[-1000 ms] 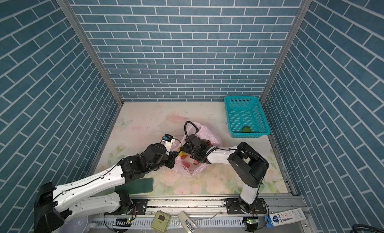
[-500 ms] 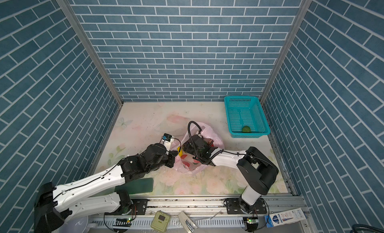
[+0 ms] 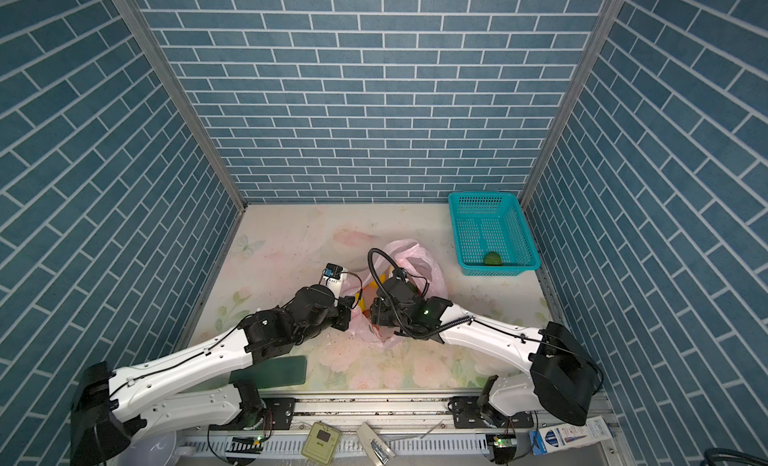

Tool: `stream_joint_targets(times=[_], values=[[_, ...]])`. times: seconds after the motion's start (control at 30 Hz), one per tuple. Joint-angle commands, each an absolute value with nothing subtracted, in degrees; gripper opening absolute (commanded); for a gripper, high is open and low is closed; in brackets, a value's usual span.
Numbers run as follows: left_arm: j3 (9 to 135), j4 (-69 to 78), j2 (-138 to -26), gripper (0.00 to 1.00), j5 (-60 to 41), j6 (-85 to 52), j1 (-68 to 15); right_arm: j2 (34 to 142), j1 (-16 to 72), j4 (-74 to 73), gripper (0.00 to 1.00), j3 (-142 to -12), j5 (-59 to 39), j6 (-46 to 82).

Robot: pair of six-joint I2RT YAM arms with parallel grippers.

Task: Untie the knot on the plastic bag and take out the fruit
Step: 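Lift the lime-green fruit out of the bag toward the teal basket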

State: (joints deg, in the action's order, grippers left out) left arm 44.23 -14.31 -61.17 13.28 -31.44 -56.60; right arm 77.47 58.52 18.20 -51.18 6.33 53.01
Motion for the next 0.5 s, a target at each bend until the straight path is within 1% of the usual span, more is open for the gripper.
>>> stream_joint_targets(times=[0.0,0.3,0.47], values=[[45.6,-14.1,-61.3,0.0,14.0,-30.8,-56.3,75.2,58.9,25.1,0.49,-57.8,6.2,48.1],[45.5,-15.1,-60.6,0.0,14.1,-30.8,-56.3,75.8,58.6,33.3,0.5,-72.1,4.9,43.2],[45.5,-15.1,-60.9,0.0,14.0,-30.8,-56.3,76.8,56.2,35.7,0.5,-80.5,2.2,41.8]])
